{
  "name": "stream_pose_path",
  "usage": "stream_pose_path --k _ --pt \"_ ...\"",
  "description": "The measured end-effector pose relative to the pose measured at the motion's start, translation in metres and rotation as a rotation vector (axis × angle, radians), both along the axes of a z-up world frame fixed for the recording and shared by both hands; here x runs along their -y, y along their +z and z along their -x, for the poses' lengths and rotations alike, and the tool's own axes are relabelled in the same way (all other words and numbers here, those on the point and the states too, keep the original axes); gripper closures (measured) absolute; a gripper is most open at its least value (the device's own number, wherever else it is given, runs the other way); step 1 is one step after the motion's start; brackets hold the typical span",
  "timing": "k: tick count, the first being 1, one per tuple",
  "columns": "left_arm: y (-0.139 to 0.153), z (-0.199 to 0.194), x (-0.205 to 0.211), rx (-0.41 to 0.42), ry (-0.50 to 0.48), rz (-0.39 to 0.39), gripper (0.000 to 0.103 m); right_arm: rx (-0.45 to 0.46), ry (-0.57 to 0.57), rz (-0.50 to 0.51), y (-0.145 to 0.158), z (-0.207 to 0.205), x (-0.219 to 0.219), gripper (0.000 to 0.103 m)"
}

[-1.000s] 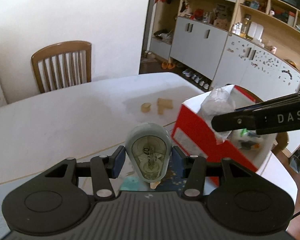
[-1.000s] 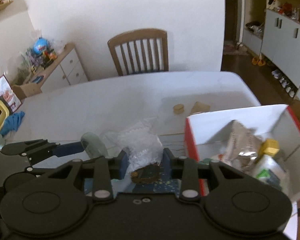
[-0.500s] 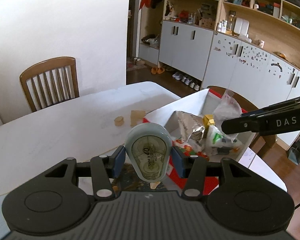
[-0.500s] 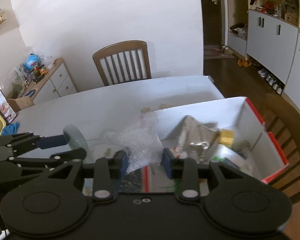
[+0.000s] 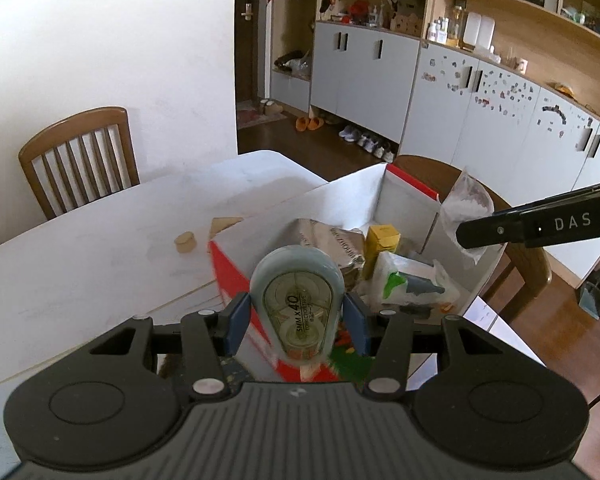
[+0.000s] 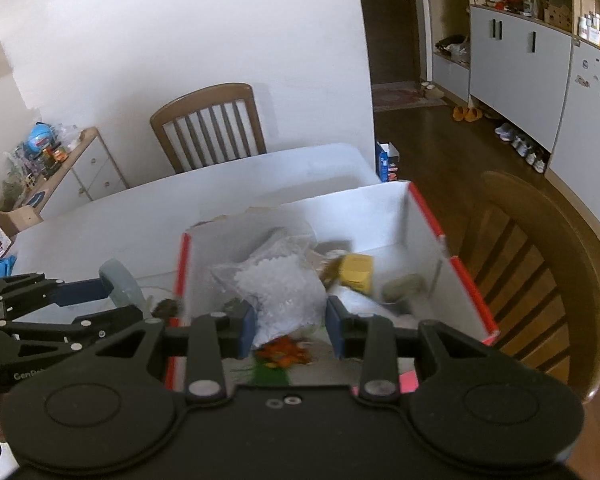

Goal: Organize objects
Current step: 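Carry the tape dispenser and plastic bag over the shoebox and lower them inside, then open both tools to release the dispenser and bag in the shoebox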

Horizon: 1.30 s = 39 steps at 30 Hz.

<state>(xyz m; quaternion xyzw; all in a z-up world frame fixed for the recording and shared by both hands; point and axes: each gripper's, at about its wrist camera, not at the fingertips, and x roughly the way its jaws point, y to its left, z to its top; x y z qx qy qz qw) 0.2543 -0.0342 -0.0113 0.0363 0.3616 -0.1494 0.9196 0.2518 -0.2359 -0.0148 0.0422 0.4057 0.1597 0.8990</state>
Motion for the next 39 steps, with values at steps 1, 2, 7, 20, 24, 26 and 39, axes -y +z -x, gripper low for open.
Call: stream_pose_path --k 1,2,7,20,24,26,39 --pt "-0.001 -0.003 0.005 -0.005 -0.001 0.0 0.053 -0.002 0.0 -0.001 -0.001 -0.001 0.006 0.069" --pt "-0.003 -0.005 0.011 -0.01 -0.001 -0.002 0.053 -0.003 0.0 -0.001 -0.002 -0.003 0.011 0.069" --pt "-0.01 -0.014 0.035 -0.021 -0.003 -0.022 0.053 -0.011 0.004 0.0 -0.009 -0.015 0.034 0.069" --pt "-0.045 -0.049 0.081 -0.083 0.0 -0.104 0.059 -0.041 0.061 0.063 -0.039 -0.051 0.051 0.069" --pt "-0.059 -0.059 0.085 -0.128 0.014 -0.115 0.059 -0.066 0.093 0.089 -0.055 -0.065 0.042 0.069" --pt "-0.064 -0.063 0.086 -0.146 0.019 -0.115 0.059 -0.08 0.104 0.099 -0.063 -0.072 0.039 0.068" --pt "-0.081 -0.07 0.095 -0.189 0.041 -0.114 0.059 -0.1 0.166 0.196 -0.09 -0.087 0.027 0.066"
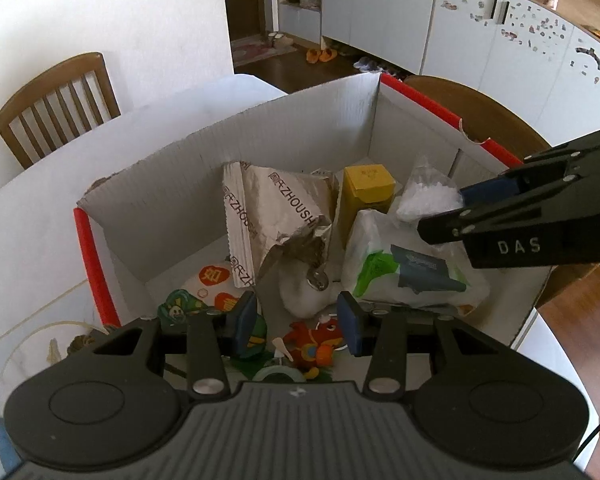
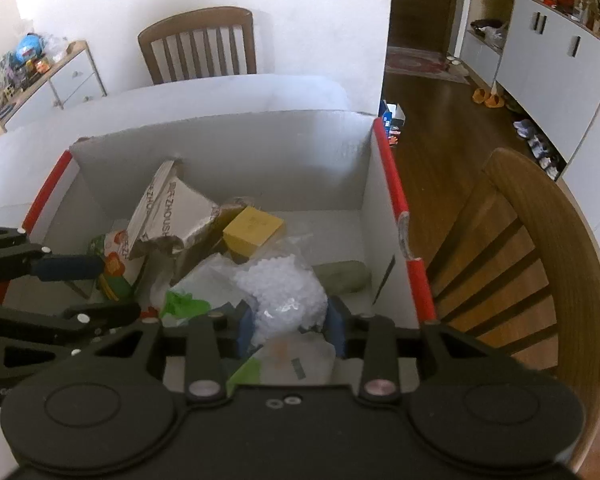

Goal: Organize objects
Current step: 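Open both tools to release the dispenser and bag in the shoebox, then withdraw both tools from the shoebox back toward the plate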

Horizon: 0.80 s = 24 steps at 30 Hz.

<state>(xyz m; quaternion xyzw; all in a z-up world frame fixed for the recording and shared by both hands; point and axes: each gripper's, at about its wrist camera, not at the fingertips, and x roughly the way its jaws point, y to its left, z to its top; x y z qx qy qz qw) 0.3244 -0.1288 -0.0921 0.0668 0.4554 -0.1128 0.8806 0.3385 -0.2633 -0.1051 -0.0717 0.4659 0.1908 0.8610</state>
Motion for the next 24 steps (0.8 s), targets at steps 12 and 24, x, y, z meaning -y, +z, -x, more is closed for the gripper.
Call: stream_pose_path --k 12,24 --pt "0.007 0.005 -0.001 0.016 0.038 0.033 0.052 -0.01 0.03 -0.046 0.011 0.012 0.01 0.048" --pt "0.034 0.022 -0.004 0.07 0.045 0.078 0.04 0.014 0.04 -0.113 0.037 0.035 0.02 0.046"
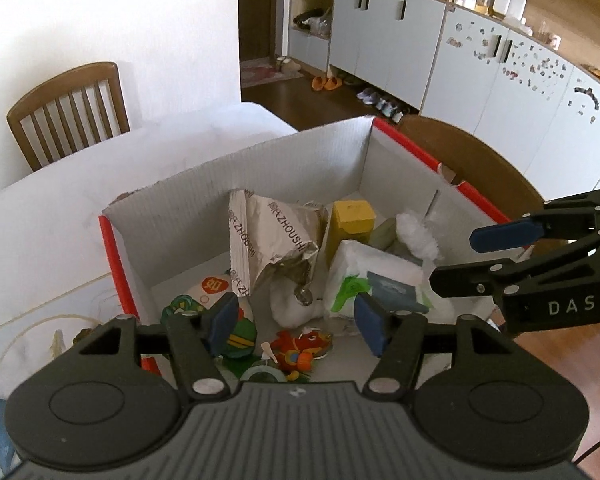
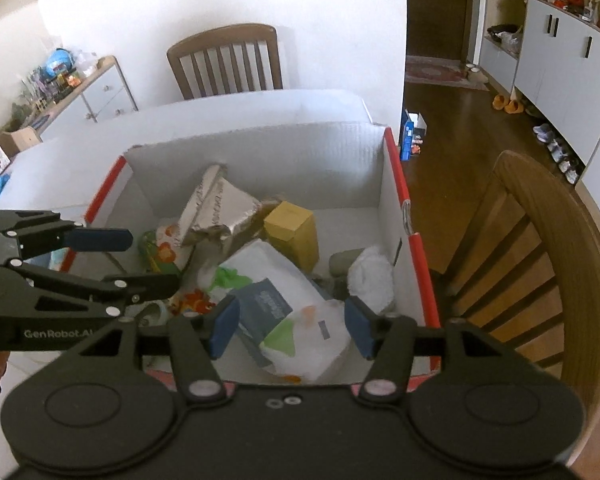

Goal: Organize objects
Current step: 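Withdraw both tools from the shoebox back toward the plate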

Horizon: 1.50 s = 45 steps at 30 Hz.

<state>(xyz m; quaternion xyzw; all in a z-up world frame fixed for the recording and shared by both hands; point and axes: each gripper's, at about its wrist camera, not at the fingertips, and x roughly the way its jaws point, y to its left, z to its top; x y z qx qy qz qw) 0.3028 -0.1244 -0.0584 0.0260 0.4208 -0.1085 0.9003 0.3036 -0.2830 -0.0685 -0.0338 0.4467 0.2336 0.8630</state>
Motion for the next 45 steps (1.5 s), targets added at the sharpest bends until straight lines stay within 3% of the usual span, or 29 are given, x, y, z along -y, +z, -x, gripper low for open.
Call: stream_pose_path --k 7,12,23,45 --pt "0.018 0.014 -0.006 0.033 -0.009 0.029 0.039 0.045 0.008 -0.041 0.023 0.016 0.0 0.046" --pt "0.028 0.024 -0.014 0.062 -0.01 0.038 0.032 0.067 -0.001 -0.065 0.035 0.031 -0.001 0.045" --pt "0.046 0.045 -0.042 0.112 -0.018 0.048 0.021 0.104 -0.033 -0.111 0.051 0.053 -0.017 0.029" --pt "0.057 0.073 -0.133 0.133 -0.004 0.084 0.019 0.167 -0.043 -0.154 0.064 0.099 -0.104 0.007"
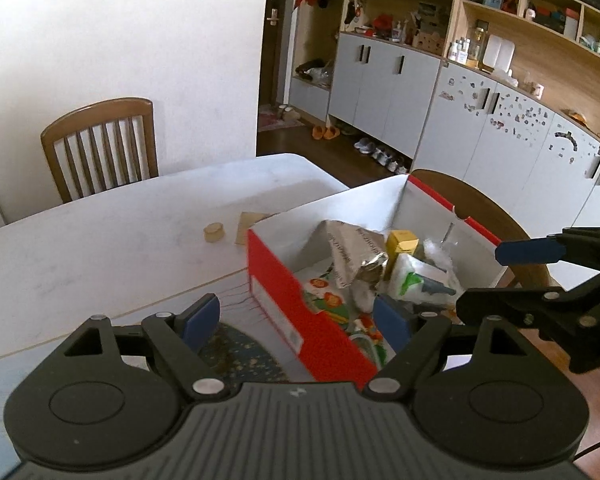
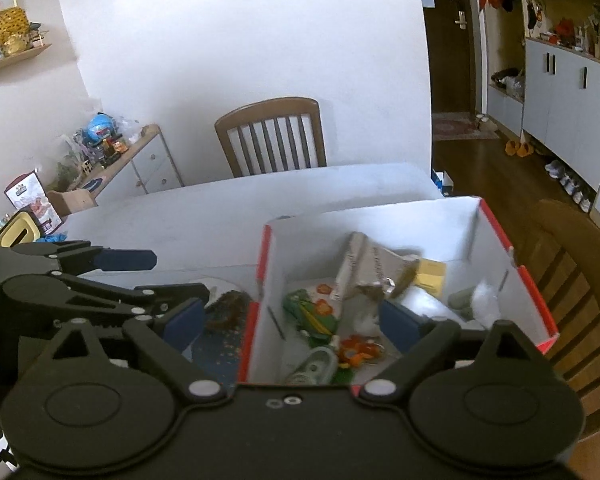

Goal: Organize objects
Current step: 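Withdraw both tools from the shoebox back toward the plate, then grasp the teal cylinder with the left tool while the right grasps the brown beaded rope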

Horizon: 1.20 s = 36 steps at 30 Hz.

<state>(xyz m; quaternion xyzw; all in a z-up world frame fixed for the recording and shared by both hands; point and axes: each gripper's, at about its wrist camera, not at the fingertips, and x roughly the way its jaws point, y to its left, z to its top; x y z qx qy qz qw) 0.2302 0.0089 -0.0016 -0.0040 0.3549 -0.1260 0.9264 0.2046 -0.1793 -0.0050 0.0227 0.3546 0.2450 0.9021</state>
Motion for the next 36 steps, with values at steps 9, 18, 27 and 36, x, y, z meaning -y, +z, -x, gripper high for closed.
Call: stream_pose_path --k 9,18,27,36 --pt "-0.006 0.004 -0.051 -0.005 0.019 0.021 0.004 -0.004 0.018 0.009 -0.002 0.008 -0.046 0.005" --pt "-0.029 -0.002 -0.103 -0.024 0.057 0.047 0.004 -0.02 0.058 0.047 -0.011 0.009 -0.092 0.005" --pt "-0.072 -0.007 -0.138 -0.078 0.088 0.059 0.004 -0.048 0.073 0.089 -0.028 -0.011 -0.129 0.005" --pt "-0.109 -0.015 -0.153 -0.116 0.094 0.045 0.004 -0.102 0.076 0.108 -0.05 -0.034 -0.154 0.005"
